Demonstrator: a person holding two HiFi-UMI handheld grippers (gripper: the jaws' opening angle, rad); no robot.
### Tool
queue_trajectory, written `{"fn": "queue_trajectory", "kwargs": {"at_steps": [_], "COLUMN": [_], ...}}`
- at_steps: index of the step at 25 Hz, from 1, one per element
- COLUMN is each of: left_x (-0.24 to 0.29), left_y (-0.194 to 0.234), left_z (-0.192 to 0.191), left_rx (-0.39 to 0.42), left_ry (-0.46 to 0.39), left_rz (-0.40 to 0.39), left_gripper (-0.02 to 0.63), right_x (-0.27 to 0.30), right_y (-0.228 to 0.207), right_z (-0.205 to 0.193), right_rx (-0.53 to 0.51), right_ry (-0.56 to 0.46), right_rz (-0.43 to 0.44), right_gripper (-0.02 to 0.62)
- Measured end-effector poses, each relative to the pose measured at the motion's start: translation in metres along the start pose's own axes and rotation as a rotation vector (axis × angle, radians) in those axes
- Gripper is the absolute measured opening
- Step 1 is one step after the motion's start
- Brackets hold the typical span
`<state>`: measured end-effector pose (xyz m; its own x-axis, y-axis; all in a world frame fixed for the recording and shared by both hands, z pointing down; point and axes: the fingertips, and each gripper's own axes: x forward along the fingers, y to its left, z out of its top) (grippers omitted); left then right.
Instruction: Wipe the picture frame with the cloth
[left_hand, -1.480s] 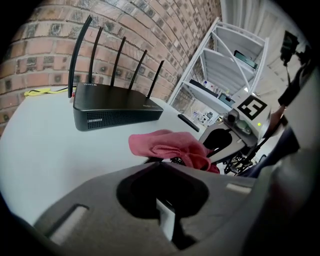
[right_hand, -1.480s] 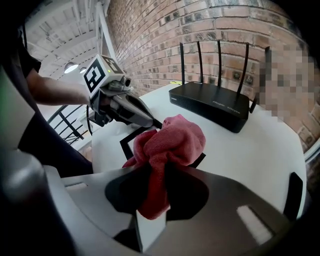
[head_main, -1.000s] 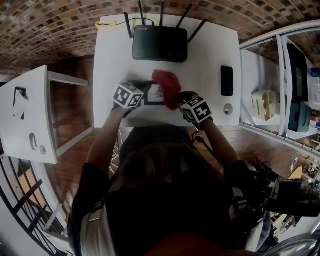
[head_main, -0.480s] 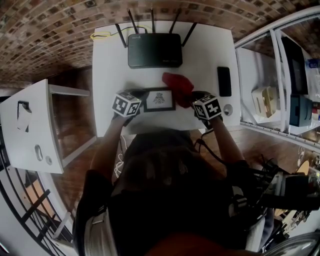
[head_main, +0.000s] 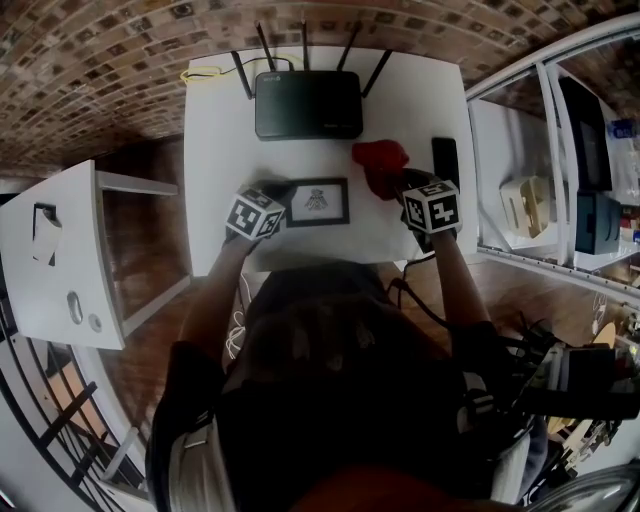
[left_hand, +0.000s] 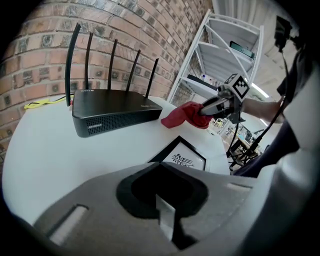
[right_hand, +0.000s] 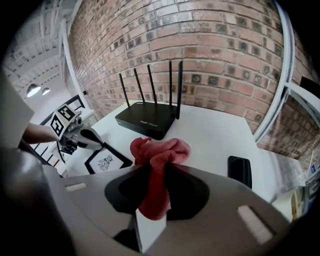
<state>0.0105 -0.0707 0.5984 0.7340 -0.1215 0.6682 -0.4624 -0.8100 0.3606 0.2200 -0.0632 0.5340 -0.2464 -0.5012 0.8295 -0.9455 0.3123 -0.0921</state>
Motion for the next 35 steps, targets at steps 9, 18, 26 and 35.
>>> {"fn": "queue_trajectory", "kwargs": {"at_steps": [9, 18, 26, 35], "left_x": [-0.003, -0.029, -0.063, -0.054], "left_y": [0.004, -0.004, -0.031, -0.082], "left_z": [-0.001, 0.019, 0.046, 0.022], "left_rx": [-0.054, -0.195, -0.159, -0.246], "left_ry": [-0.016, -0.174, -0.291, -0.274], "left_rz": [-0.016, -0.086, -0.116, -0.156], "left_gripper": [0.001, 0.002, 0.002, 0.002], "right_x": [0.031, -0.010, -0.032, -0.025], "right_y": [-0.012, -0.023, 0.016, 0.123], "right_z": [-0.062, -0.024, 0.017, -0.021], "right_rx": [-0.044, 0.169, 0.101, 0.124], "right_ry": [0.135, -0.092, -0.223, -0.091], "right_rz": [-0.068, 0.005, 0.090, 0.547], "right_gripper": [0.171, 0.354, 0.193, 0.002]}}
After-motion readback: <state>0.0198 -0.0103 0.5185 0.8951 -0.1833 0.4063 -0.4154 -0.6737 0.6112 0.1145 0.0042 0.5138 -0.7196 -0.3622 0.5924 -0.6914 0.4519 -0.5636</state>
